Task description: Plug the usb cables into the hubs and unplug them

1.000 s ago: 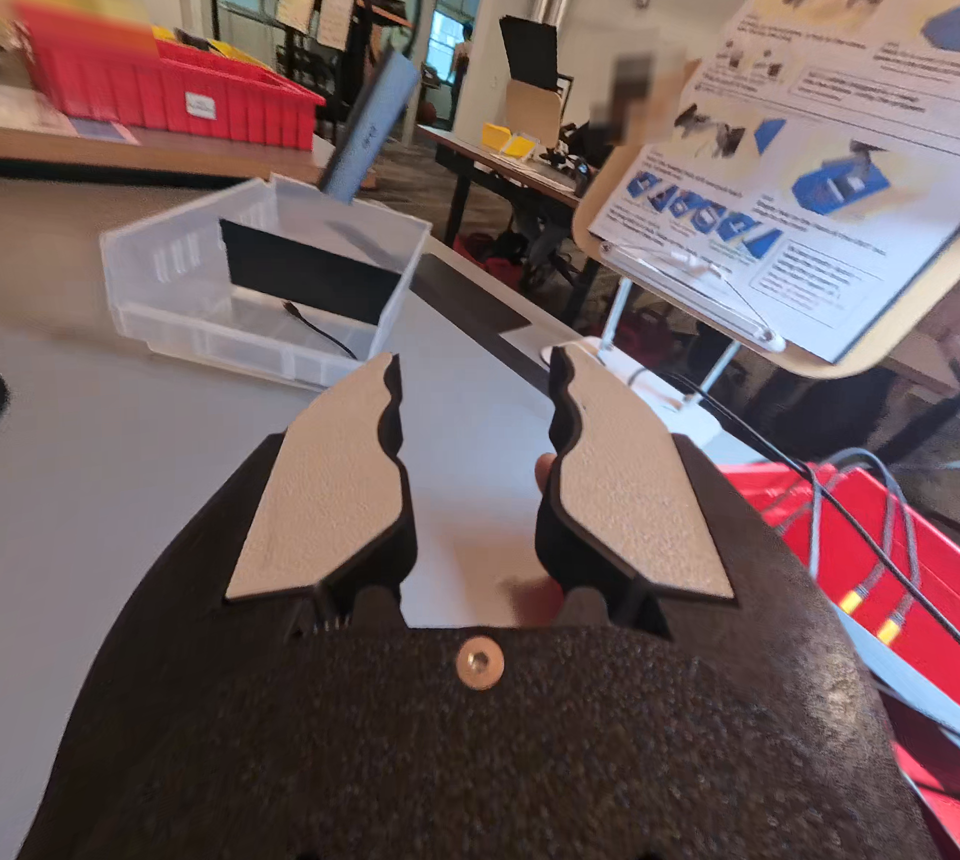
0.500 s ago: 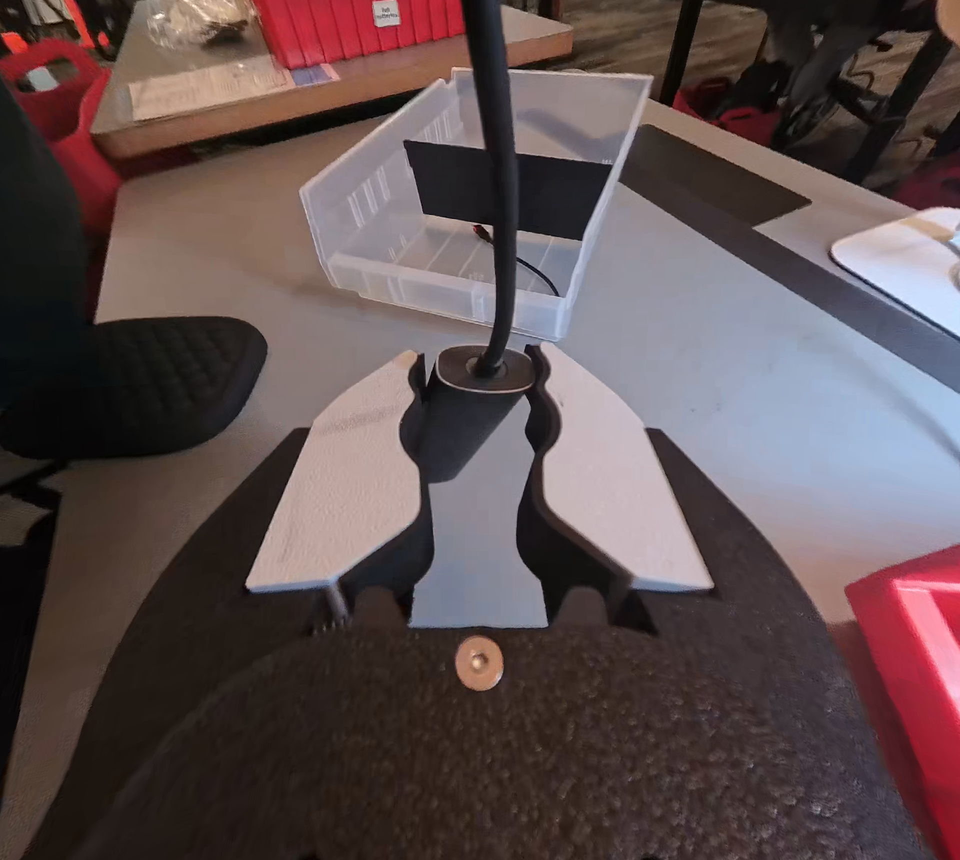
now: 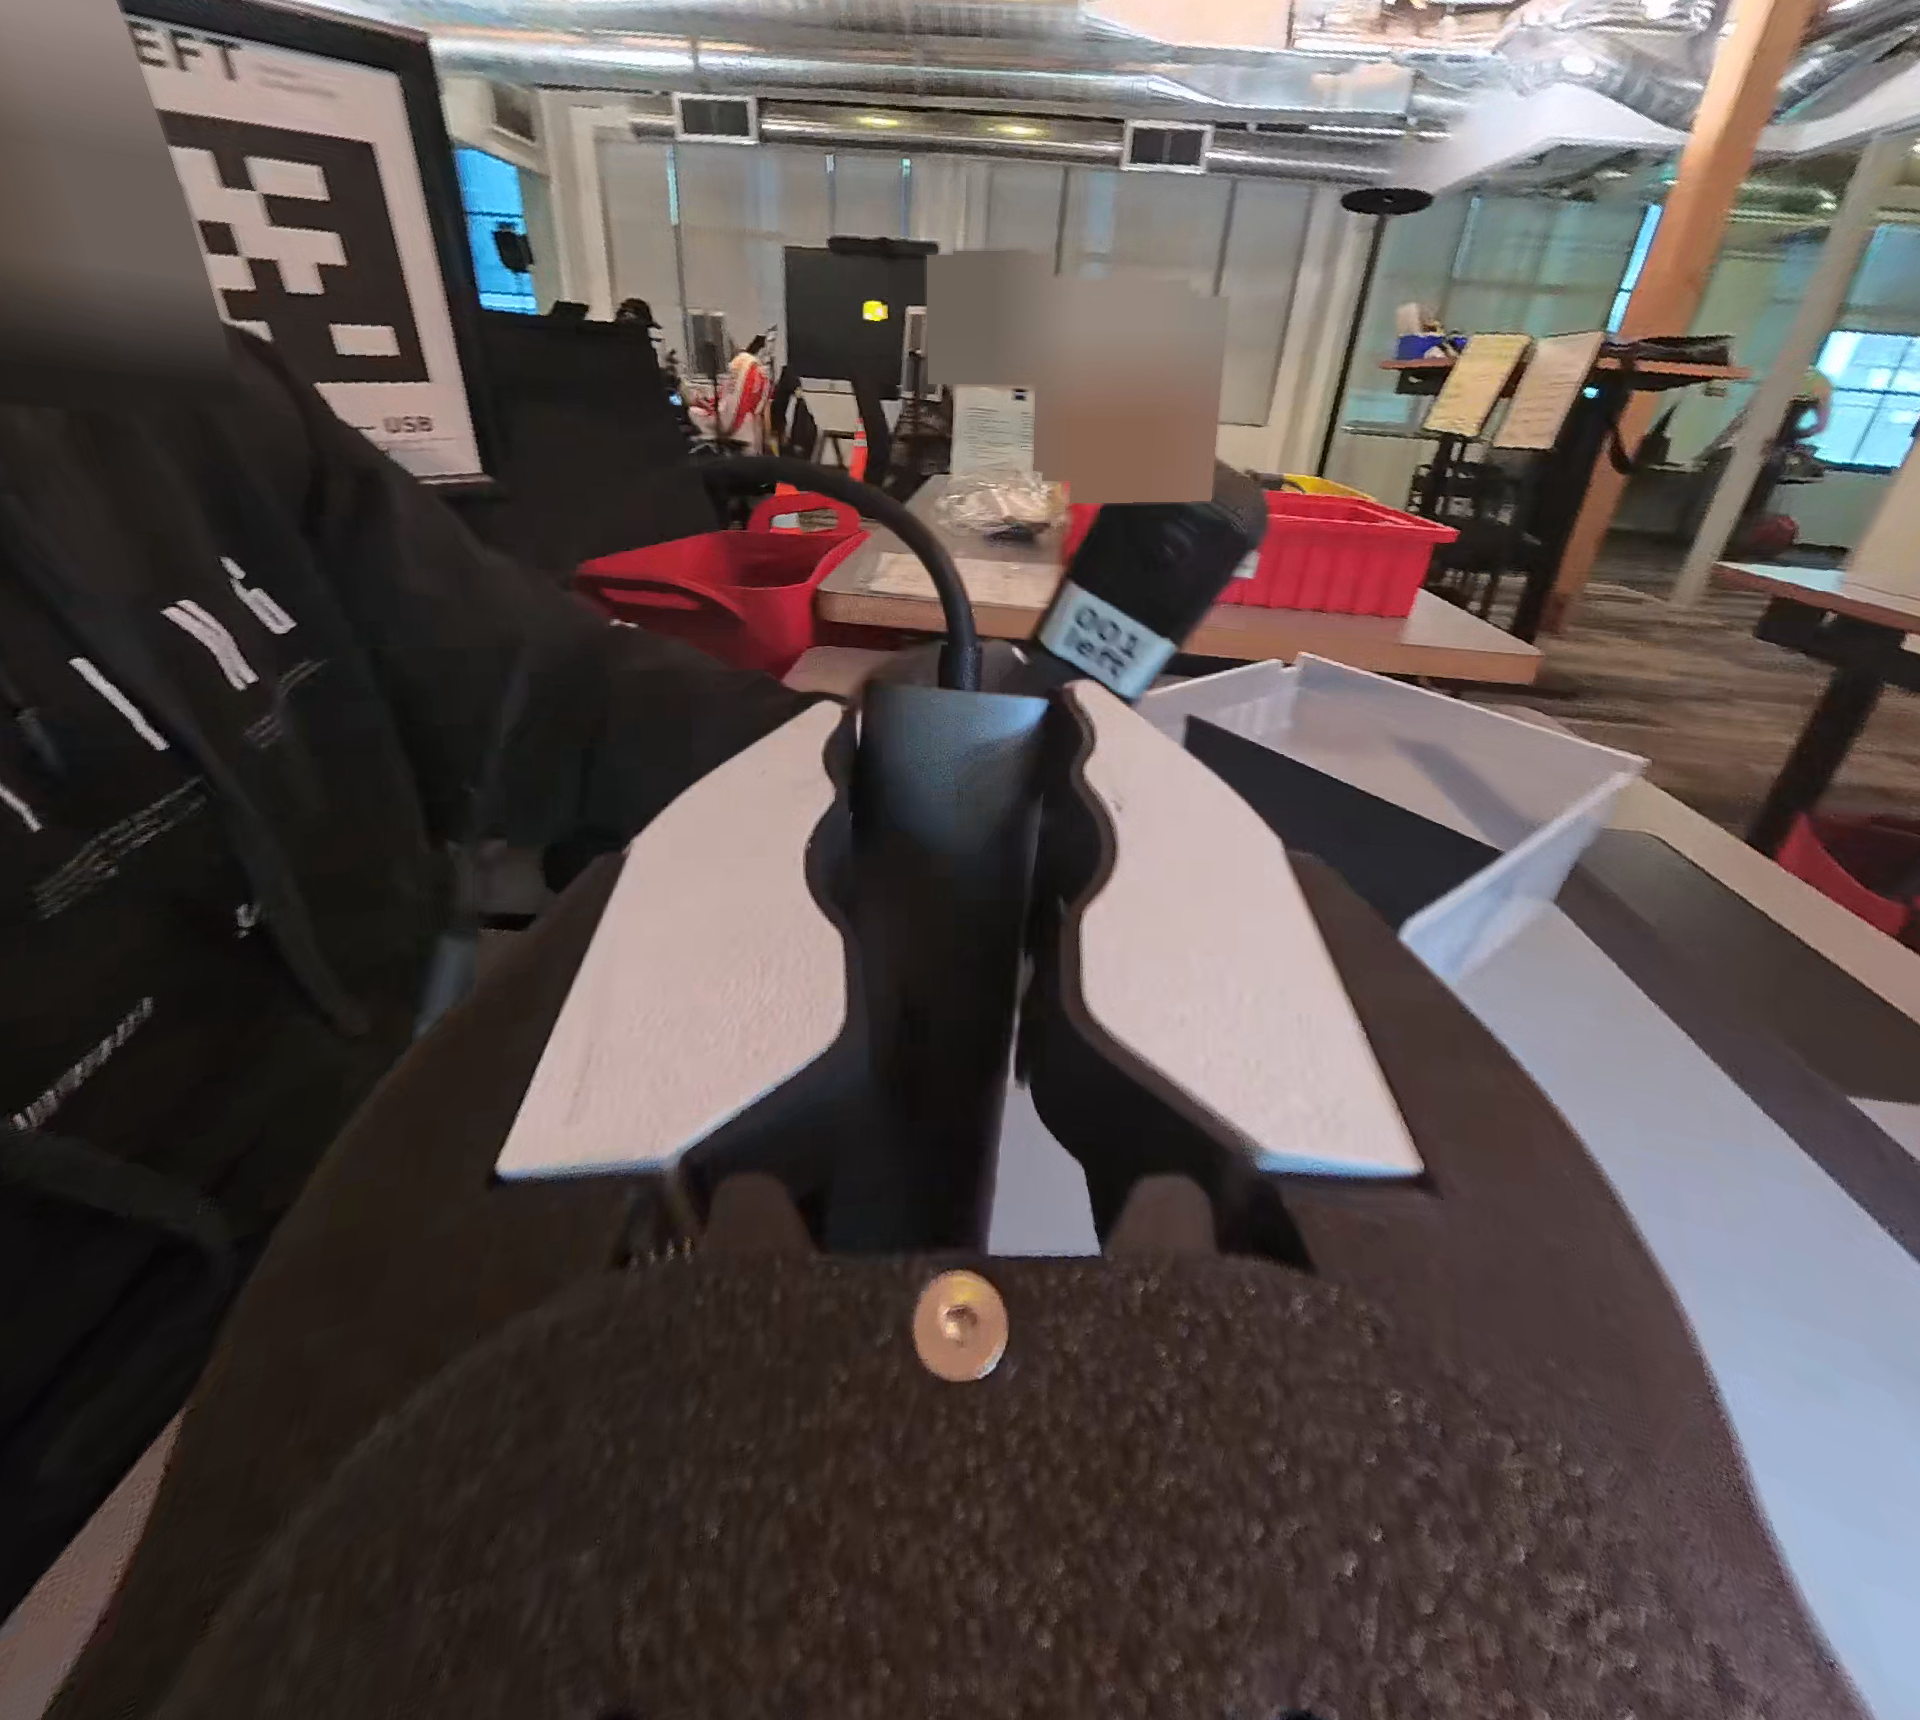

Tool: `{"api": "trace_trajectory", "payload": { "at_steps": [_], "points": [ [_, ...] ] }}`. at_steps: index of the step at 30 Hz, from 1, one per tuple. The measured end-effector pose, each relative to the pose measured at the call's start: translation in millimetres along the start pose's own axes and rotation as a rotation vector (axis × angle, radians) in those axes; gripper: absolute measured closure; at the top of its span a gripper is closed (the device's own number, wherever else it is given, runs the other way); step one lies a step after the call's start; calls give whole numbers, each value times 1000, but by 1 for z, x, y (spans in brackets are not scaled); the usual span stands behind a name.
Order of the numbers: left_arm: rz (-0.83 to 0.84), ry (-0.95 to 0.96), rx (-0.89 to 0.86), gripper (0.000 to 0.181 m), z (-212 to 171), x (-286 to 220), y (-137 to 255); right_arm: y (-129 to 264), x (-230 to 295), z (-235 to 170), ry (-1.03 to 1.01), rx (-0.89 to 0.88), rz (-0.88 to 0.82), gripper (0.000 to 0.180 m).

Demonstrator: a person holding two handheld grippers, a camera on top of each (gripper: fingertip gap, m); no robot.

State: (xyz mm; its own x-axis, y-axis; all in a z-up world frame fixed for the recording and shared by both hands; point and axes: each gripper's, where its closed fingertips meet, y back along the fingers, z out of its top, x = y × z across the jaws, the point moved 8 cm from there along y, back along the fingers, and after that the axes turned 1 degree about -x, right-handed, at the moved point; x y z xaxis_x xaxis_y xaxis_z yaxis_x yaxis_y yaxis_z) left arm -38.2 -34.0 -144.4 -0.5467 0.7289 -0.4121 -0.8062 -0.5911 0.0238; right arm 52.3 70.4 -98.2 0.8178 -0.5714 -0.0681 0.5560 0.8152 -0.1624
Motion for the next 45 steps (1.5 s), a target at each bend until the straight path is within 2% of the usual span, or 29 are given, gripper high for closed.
{"api": "trace_trajectory", "payload": {
  "at_steps": [4, 6, 8, 9, 11, 13, 15, 18, 21, 25, 28, 32, 38, 40, 42, 43, 45],
  "points": [
    [40, -171, 11, 131, -8, 3, -19, -5, 9, -5, -31, -8, 82, 145],
    [51, -228, 10, 131, -10, 1, -24, -7, 12, -5, -45, -21, 115, 145],
    [-17, -221, -10, 132, -12, -4, -27, -9, 14, -7, -47, -24, 149, 145],
    [-38, -214, -18, 138, -13, -5, -29, -10, 14, -8, -56, -25, 169, 145],
    [-23, -231, -25, 149, -15, -5, -30, -11, 14, -10, -79, -34, 192, 145],
    [2, -224, 14, 149, -14, -4, -24, -7, 10, -9, -71, -26, 148, 145],
    [125, -226, 34, 150, -9, 2, -11, 1, 0, -8, -54, 15, 33, 145],
    [397, -328, 51, 151, -4, 9, 10, 12, -15, -12, 2, 141, -186, 146],
    [722, -568, 104, 151, 3, 9, 24, 12, -23, -21, 39, 244, -328, 146],
    [1041, -960, 236, 151, 4, 3, 23, 2, -23, -33, 73, 319, -376, 144],
    [1202, -1182, 353, 151, -2, 2, 17, -5, -20, -37, 119, 369, -403, 138],
    [1318, -1307, 428, 152, -1, 1, 13, -13, -17, -44, 221, 409, -502, 136],
    [1322, -1246, 476, 159, -2, 2, 11, -29, -6, -51, 534, 423, -619, 137],
    [1322, -1220, 521, 161, -5, 4, 8, -31, -3, -54, 673, 455, -652, 142],
    [1285, -1194, 518, 162, -7, 5, 7, -32, 0, -60, 767, 488, -633, 160],
    [1269, -1206, 529, 162, -8, 5, 8, -31, 0, -61, 805, 497, -631, 162],
    [1209, -1205, 525, 163, -10, 6, 10, -27, -2, -61, 781, 499, -586, 163]
  ]
}}
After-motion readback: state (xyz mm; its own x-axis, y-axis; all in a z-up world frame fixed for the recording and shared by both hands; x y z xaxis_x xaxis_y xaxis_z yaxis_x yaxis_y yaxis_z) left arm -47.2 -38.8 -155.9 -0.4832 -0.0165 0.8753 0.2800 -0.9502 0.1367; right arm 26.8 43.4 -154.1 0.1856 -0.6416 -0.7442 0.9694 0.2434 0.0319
